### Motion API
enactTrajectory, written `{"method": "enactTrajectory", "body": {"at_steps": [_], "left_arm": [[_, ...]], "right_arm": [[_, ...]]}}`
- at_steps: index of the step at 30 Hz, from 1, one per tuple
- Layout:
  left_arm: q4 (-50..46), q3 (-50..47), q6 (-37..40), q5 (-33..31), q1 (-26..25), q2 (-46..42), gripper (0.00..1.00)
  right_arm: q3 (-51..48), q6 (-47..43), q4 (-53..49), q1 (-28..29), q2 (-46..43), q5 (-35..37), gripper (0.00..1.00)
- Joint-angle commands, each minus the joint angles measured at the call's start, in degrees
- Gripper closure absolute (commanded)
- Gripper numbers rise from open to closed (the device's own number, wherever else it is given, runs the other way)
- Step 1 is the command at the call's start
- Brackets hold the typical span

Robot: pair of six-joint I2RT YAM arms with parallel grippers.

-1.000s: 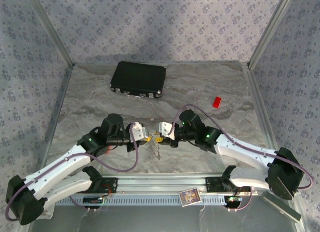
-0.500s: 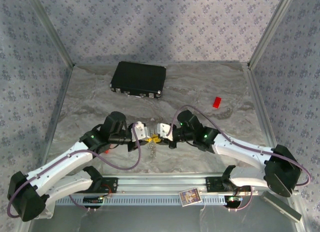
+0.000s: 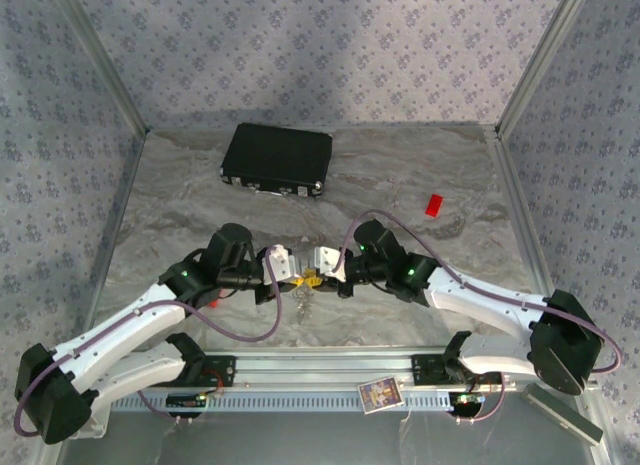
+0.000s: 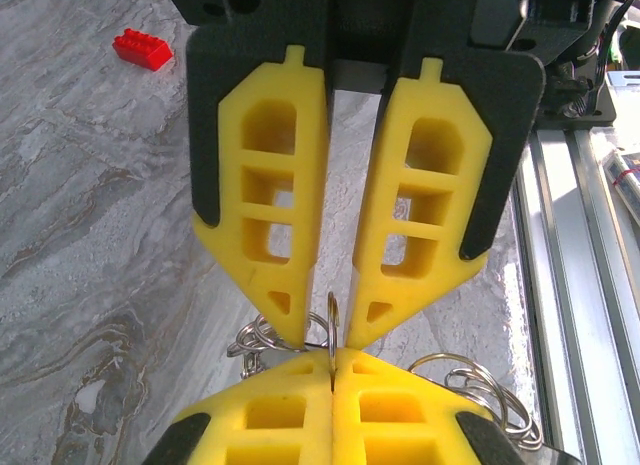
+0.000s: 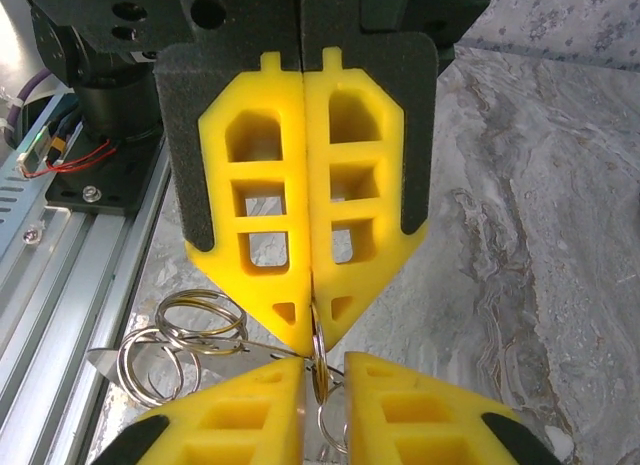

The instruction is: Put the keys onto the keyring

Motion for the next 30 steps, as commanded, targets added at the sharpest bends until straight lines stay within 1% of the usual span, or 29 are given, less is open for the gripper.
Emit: {"method": "enactTrajectory", "body": {"at_steps": [1,5,7,8,9,11,12,17,19,24,30], "left_arm": [[-0.6,2.0,1.4,1.9,-0.6,0.0,1.0],[-1.0,1.9,1.6,1.7,-0.6,0.0,1.0],[-0.9,1.7,1.6,1.4,-0.6,-0.1,1.0],[-0.5,1.4,1.2,1.0,-0.6,-0.3,0.92],[0.5,0.8,0.2,0.6,-0.6,-0.7,0.8],[4.5,-1.3,-2.2,0.6,-0.4,-2.0,0.68],[7.5,-3.0,-3.9,1.0,-0.4,-2.9,0.66],[24.5,-12.0,-12.1,1.9,-0.4,-6.7,0.66],[29.1,-14.1,-13.9,2.4,-0.4,-7.4,0.67],[33.7,-16.9,-15.3,2.8,-0.4,-7.0,0.72],[37.6,-18.7,-16.8,2.2,-0.4,-7.1,0.74]], "right_arm": [[1.7,0.5,0.2,0.2,-0.4,-1.4,0.86],[1.6,0.4,0.2,0.2,-0.5,-1.6,1.0],[1.4,0.4,0.2,0.0,-0.6,-2.0,1.0],[1.1,0.4,0.4,-0.2,-0.7,-2.4,1.0],[0.7,0.7,1.0,-0.5,-0.8,-3.0,1.0],[-0.2,1.7,2.5,-1.4,-0.9,-4.4,1.0],[-0.7,2.3,3.3,-2.0,-1.0,-5.3,1.0],[-4.1,5.4,10.0,-3.9,-1.7,-8.8,1.0],[-4.4,6.1,10.9,-4.3,-1.8,-9.7,1.0],[-4.8,7.0,11.8,-4.7,-1.8,-11.1,1.0],[-5.1,7.5,12.1,-4.8,-1.6,-11.4,1.0]]}}
